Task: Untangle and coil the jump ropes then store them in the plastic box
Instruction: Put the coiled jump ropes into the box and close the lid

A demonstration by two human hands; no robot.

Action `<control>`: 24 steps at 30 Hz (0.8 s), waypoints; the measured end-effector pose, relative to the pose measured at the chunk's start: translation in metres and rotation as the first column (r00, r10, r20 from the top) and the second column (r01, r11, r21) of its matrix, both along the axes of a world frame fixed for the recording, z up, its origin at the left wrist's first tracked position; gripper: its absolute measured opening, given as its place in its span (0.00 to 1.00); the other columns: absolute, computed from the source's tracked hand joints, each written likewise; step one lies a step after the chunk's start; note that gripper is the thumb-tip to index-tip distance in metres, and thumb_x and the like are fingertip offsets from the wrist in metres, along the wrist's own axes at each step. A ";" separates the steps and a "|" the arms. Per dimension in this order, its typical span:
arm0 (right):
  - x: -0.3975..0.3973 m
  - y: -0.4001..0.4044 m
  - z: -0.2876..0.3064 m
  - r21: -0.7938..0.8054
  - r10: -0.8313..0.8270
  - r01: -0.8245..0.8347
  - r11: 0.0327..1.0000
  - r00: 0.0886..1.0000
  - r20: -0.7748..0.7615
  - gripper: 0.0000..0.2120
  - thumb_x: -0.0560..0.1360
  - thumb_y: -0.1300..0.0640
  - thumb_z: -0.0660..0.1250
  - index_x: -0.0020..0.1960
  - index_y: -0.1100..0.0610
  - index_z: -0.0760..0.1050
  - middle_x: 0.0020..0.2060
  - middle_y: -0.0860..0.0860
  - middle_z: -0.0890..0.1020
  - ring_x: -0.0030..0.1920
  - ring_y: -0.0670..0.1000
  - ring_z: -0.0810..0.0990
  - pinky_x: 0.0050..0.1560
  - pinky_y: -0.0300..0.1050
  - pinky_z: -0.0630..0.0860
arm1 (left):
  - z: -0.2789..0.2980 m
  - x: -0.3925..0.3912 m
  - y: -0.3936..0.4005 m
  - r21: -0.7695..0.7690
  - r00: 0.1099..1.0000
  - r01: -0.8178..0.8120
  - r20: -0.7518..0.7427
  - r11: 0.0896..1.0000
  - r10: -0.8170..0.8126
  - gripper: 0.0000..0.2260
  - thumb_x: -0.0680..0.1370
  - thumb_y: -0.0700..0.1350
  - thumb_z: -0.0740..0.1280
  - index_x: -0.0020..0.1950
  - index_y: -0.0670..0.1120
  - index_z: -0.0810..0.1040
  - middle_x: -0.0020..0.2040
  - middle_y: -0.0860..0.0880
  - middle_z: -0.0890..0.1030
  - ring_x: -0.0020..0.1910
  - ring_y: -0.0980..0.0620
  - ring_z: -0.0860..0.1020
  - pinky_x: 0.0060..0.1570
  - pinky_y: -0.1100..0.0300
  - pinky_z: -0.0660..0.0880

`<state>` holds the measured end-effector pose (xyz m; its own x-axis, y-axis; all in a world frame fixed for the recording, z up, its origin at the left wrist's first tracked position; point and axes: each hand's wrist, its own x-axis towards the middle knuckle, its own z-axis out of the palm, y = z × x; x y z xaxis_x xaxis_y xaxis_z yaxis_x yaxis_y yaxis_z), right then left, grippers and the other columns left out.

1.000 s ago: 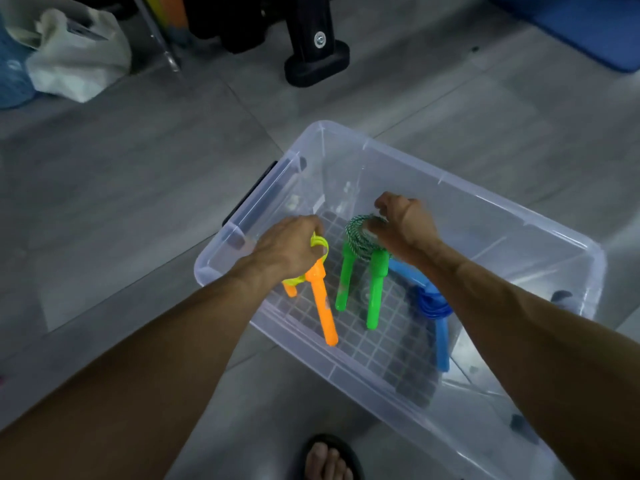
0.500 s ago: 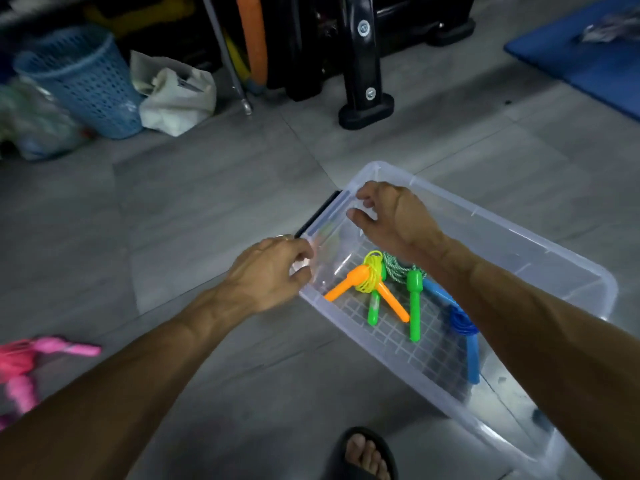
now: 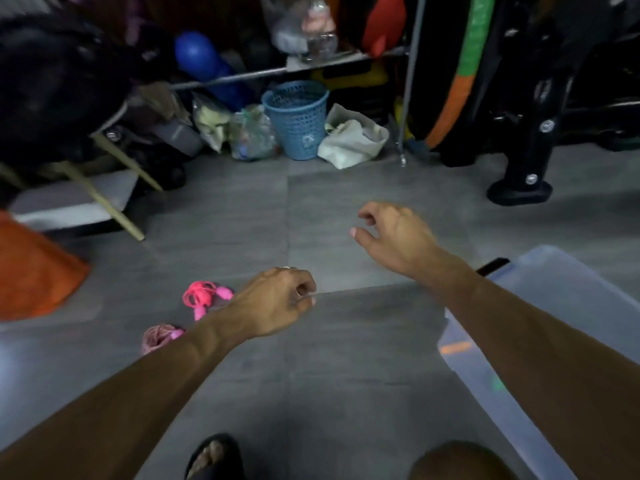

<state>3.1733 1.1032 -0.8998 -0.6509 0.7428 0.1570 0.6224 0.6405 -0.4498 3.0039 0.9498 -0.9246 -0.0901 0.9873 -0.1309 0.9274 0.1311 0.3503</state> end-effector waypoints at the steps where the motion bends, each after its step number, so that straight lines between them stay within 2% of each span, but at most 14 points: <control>1: -0.022 -0.007 0.004 -0.002 0.036 -0.036 0.999 0.999 0.005 0.18 0.76 0.46 0.63 0.62 0.54 0.73 0.57 0.53 0.79 0.57 0.55 0.77 0.55 0.46 0.72 | 0.003 -0.018 -0.012 0.000 1.000 -0.026 -0.013 1.000 0.026 0.07 0.75 0.50 0.66 0.51 0.51 0.78 0.48 0.54 0.81 0.49 0.54 0.79 0.51 0.56 0.75; 3: -0.066 -0.019 0.009 -0.005 0.107 -0.107 0.994 0.994 0.013 0.19 0.76 0.46 0.63 0.62 0.55 0.73 0.56 0.54 0.79 0.57 0.56 0.77 0.56 0.48 0.74 | 0.006 -0.054 -0.034 -0.010 0.996 -0.089 -0.024 0.996 0.089 0.07 0.74 0.50 0.67 0.50 0.52 0.78 0.47 0.55 0.81 0.48 0.54 0.79 0.50 0.58 0.75; 8: -0.183 -0.047 -0.014 -0.007 0.261 -0.261 0.965 0.965 0.020 0.17 0.75 0.47 0.64 0.60 0.55 0.74 0.55 0.53 0.79 0.56 0.55 0.77 0.56 0.49 0.74 | -0.020 -0.145 -0.085 -0.017 0.957 -0.282 0.064 0.959 0.282 0.11 0.69 0.50 0.63 0.47 0.51 0.80 0.42 0.56 0.82 0.43 0.55 0.81 0.45 0.62 0.75; 10: -0.228 -0.056 -0.040 -0.026 0.319 -0.318 0.948 0.947 0.039 0.17 0.75 0.48 0.64 0.60 0.55 0.74 0.55 0.53 0.80 0.56 0.55 0.78 0.56 0.47 0.74 | -0.047 -0.179 -0.101 -0.017 0.921 -0.378 0.096 0.926 0.378 0.07 0.71 0.50 0.65 0.47 0.52 0.79 0.41 0.56 0.81 0.42 0.54 0.81 0.44 0.61 0.75; 14: -0.314 -0.065 -0.115 -0.103 0.372 -0.363 0.926 0.924 0.089 0.17 0.75 0.48 0.65 0.61 0.55 0.74 0.56 0.53 0.80 0.58 0.56 0.77 0.57 0.48 0.73 | -0.121 -0.240 -0.124 -0.020 0.827 -0.539 0.182 0.842 0.533 0.05 0.67 0.53 0.61 0.41 0.57 0.75 0.37 0.57 0.80 0.38 0.56 0.77 0.40 0.65 0.70; 19: -0.408 -0.067 -0.211 -0.197 0.420 -0.390 0.899 0.896 0.145 0.19 0.73 0.49 0.67 0.61 0.57 0.74 0.56 0.56 0.80 0.59 0.57 0.77 0.59 0.48 0.72 | -0.213 -0.302 -0.146 -0.024 0.785 -0.584 0.237 0.812 0.572 0.09 0.70 0.56 0.59 0.37 0.55 0.76 0.36 0.56 0.80 0.35 0.59 0.77 0.41 0.58 0.75; 21: -0.436 -0.068 -0.245 -0.214 0.438 -0.401 0.891 0.884 0.164 0.20 0.73 0.48 0.67 0.61 0.57 0.74 0.56 0.56 0.80 0.59 0.57 0.77 0.59 0.48 0.72 | -0.240 -0.319 -0.151 -0.021 0.726 -0.656 0.257 0.755 0.638 0.08 0.69 0.54 0.61 0.39 0.54 0.78 0.36 0.56 0.80 0.37 0.58 0.78 0.41 0.59 0.75; 24: -0.467 -0.072 -0.283 -0.207 0.442 -0.404 0.891 0.876 0.192 0.22 0.72 0.46 0.68 0.61 0.57 0.74 0.57 0.57 0.79 0.59 0.58 0.76 0.58 0.48 0.72 | -0.271 -0.341 -0.160 0.035 0.665 -0.736 0.222 0.676 0.713 0.12 0.68 0.51 0.65 0.49 0.51 0.80 0.45 0.51 0.79 0.46 0.49 0.78 0.44 0.58 0.74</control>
<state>2.7060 1.0312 -1.1829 -0.9116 0.3906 -0.1281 0.4049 0.7991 -0.4444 2.6634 0.7901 -1.1953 -0.7704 0.6274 -0.1134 0.4761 0.6845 0.5522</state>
